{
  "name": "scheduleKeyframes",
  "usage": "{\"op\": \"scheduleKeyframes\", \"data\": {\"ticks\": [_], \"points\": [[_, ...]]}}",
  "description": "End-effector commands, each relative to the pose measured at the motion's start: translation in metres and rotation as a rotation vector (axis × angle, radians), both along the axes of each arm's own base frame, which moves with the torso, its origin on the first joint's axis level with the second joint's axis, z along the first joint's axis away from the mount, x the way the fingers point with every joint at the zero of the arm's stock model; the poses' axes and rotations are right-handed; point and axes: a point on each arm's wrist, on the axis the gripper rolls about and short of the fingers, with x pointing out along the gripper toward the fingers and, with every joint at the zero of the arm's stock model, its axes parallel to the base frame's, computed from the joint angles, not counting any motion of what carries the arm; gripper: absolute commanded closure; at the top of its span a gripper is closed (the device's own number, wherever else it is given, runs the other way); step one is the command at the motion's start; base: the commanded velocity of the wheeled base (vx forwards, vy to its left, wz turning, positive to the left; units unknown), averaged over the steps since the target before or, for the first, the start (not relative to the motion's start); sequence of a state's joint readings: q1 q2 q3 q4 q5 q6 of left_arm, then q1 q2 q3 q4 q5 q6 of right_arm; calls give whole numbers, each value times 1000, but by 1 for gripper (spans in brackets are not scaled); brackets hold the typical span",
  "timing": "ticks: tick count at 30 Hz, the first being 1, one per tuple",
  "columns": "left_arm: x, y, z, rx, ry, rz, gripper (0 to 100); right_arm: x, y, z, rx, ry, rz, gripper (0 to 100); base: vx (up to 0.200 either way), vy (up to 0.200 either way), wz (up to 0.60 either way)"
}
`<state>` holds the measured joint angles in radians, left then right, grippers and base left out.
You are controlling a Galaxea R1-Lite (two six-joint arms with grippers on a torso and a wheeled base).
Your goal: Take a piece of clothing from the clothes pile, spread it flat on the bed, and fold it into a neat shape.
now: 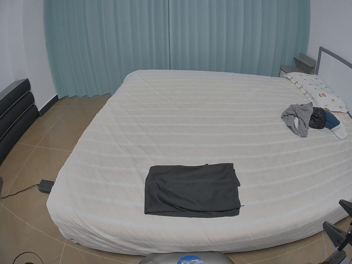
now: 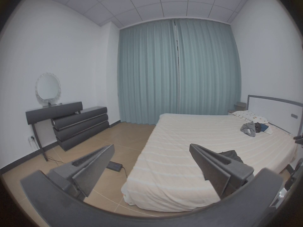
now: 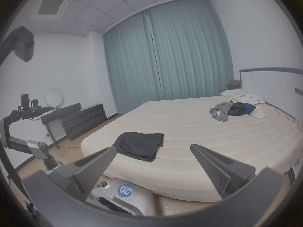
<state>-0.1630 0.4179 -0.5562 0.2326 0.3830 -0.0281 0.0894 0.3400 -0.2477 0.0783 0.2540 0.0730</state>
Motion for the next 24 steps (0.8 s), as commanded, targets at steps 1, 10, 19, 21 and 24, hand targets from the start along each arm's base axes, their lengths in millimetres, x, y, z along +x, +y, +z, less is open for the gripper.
{"op": "scheduleKeyframes", "data": {"ticks": [1,10,19,21,24], "points": [[-27,1,-10,40,-95,94,0,-29,-4,-3,-4,-99,31,0,0,0,0],[-50,-3,-33,96,-125,166,0,-47,-7,1,-35,-116,-42,0,0,0,0],[-59,-5,-60,103,-190,37,0,-42,-12,-10,-95,-73,-286,0,0,0,0],[-55,-5,-62,98,-203,22,0,-42,-13,-10,-127,-71,-323,0,0,0,0],[-48,-6,-68,108,-233,-8,0,-43,-13,-11,-151,-50,-342,0,0,0,0]]}}
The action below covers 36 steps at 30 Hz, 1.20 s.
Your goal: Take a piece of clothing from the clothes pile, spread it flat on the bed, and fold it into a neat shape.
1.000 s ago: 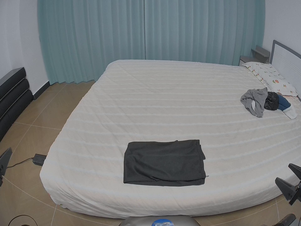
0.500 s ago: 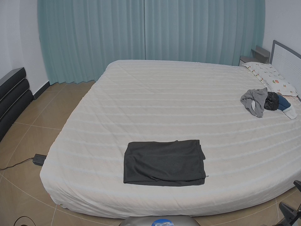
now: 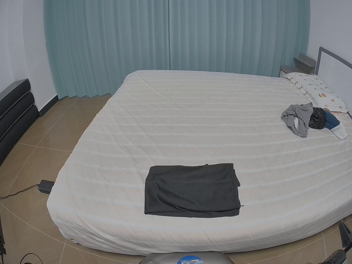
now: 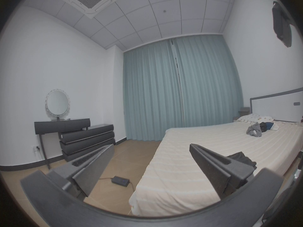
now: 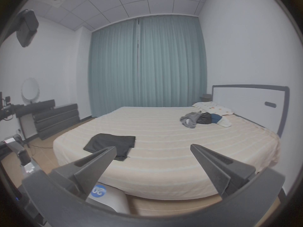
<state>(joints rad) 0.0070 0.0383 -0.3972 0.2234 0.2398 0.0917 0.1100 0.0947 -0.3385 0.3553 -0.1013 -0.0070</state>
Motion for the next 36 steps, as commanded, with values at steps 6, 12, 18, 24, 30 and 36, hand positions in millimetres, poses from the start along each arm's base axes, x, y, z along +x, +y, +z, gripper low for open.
{"op": "scheduleKeyframes", "data": {"ticks": [6,12,18,24,30,36], "points": [[25,-2,-36,32,-87,-100,0,-11,6,-16,-23,89,-59,0,0,0,0],[36,-2,-60,51,-55,-95,0,-11,9,-21,-32,35,70,0,0,0,0],[37,-2,-64,4,-39,-123,0,-1,9,-30,-102,-1,84,0,0,0,0],[38,-3,-69,-14,7,-162,0,20,9,-50,-151,-140,78,0,0,0,0],[39,-4,-77,-61,75,-218,0,22,9,-49,-136,-188,61,0,0,0,0],[39,-6,-76,-105,72,-296,0,22,9,-49,-79,-184,60,0,0,0,0]]}}
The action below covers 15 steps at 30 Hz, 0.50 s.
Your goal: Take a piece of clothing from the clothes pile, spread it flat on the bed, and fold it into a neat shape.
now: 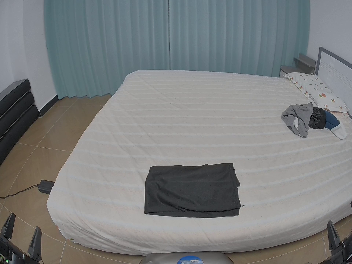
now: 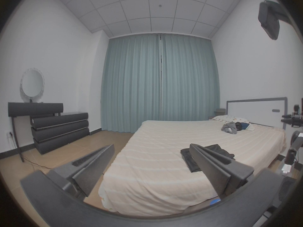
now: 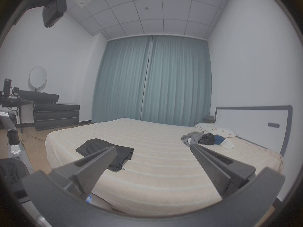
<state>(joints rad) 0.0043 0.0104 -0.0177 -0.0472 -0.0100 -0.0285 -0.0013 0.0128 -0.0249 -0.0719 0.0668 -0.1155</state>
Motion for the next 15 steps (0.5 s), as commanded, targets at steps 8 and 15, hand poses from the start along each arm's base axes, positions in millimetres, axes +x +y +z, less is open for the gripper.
{"op": "scheduleKeyframes", "data": {"ticks": [8,15], "points": [[0,-2,-5,16,9,-112,0,1,0,-7,97,23,2,0,0,0,0],[0,-2,-5,10,7,-83,0,1,0,-7,107,24,-5,0,0,0,0]]}}
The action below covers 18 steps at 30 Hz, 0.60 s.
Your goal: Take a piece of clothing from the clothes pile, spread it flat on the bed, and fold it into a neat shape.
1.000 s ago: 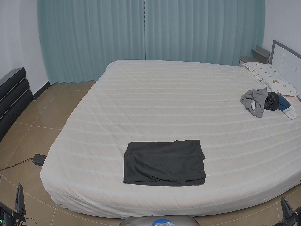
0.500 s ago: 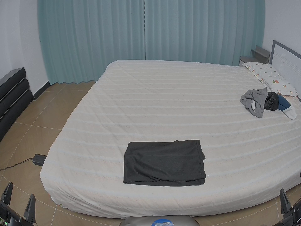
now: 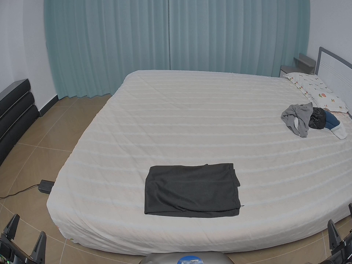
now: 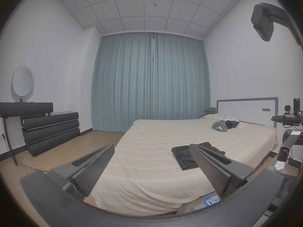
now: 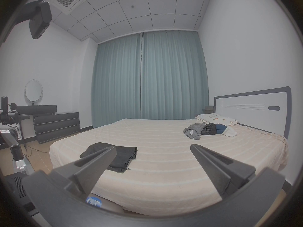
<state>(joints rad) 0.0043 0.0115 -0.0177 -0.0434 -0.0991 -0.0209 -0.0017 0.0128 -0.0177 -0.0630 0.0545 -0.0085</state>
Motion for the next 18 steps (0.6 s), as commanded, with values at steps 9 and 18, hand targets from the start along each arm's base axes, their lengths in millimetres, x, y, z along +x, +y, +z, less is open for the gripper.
{"op": "scheduleKeyframes", "data": {"ticks": [9,18], "points": [[0,2,-10,44,61,77,0,0,-2,-12,1,91,-79,0,0,0,0],[0,1,-11,36,63,65,0,0,-2,-12,6,88,-79,0,0,0,0]]}}
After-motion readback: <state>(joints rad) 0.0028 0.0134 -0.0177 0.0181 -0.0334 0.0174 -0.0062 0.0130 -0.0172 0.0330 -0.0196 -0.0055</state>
